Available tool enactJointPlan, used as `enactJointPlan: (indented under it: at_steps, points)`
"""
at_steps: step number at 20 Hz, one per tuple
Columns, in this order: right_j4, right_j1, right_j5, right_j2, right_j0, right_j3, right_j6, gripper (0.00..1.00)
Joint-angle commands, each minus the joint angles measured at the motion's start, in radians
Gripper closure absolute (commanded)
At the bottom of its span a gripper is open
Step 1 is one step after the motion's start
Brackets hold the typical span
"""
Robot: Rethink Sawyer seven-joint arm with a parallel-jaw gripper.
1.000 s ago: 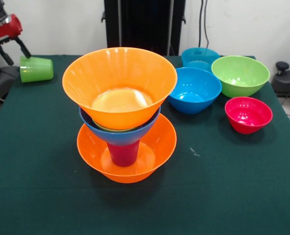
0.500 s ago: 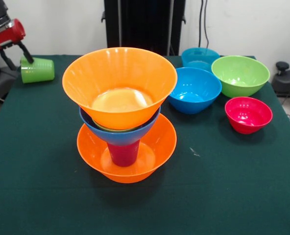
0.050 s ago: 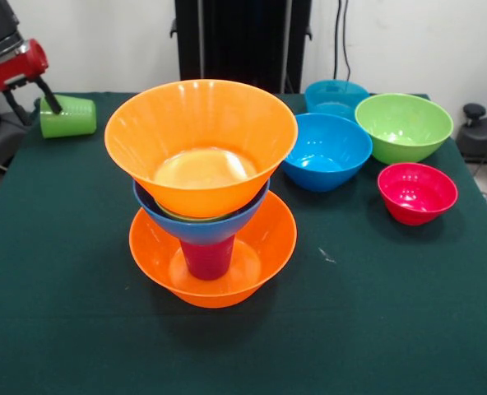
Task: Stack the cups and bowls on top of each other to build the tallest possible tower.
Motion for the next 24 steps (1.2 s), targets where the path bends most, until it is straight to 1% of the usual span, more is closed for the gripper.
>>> enactJointPlan:
  at_steps: [1, 7, 15, 21, 24]
  points:
    - [-0.09, 0.015, -0.054, -0.07, 0.083, -0.006, -0.154, 0.0]
    - [-0.063, -0.043, -0.036, -0.053, 0.081, 0.033, -0.136, 0.0]
    - [-0.045, -0.092, -0.043, -0.044, 0.079, 0.072, -0.099, 0.0]
    - [-0.008, -0.15, -0.022, -0.022, 0.072, 0.102, -0.095, 0.0]
    - [0.002, -0.147, -0.023, -0.028, 0.075, 0.112, -0.09, 0.0]
